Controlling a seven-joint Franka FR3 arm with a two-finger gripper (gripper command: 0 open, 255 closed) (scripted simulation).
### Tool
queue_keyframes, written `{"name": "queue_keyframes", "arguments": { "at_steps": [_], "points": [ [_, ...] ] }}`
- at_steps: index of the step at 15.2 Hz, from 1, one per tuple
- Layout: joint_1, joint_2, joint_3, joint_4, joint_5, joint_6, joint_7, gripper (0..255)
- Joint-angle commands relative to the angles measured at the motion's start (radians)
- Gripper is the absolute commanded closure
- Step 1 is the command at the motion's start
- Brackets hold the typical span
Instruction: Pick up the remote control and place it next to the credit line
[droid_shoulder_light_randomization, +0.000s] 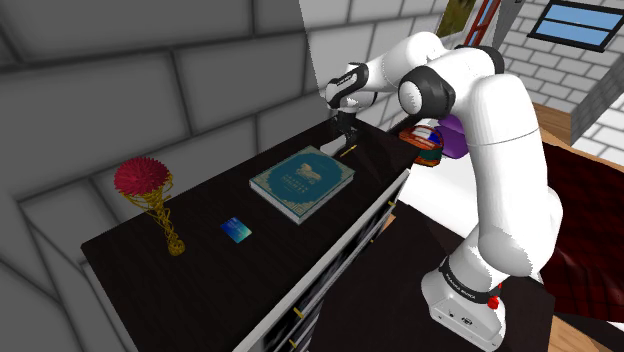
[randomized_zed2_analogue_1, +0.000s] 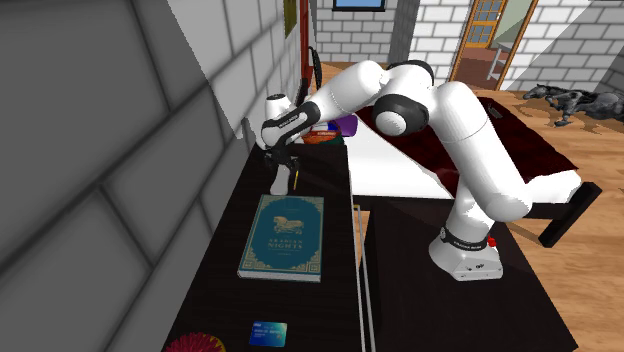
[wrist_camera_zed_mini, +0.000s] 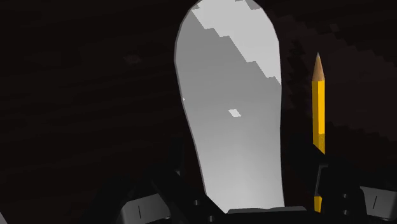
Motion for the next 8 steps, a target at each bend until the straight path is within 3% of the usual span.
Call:
{"name": "queue_keyframes", "arguments": {
  "at_steps": [1, 8],
  "points": [
    [0.0, 0.0, 0.0, 0.0, 0.0, 0.0, 0.0, 255],
    [0.011, -0.047, -0.018, 0.007, -0.022, -0.053, 0.013, 255]
  ]
}}
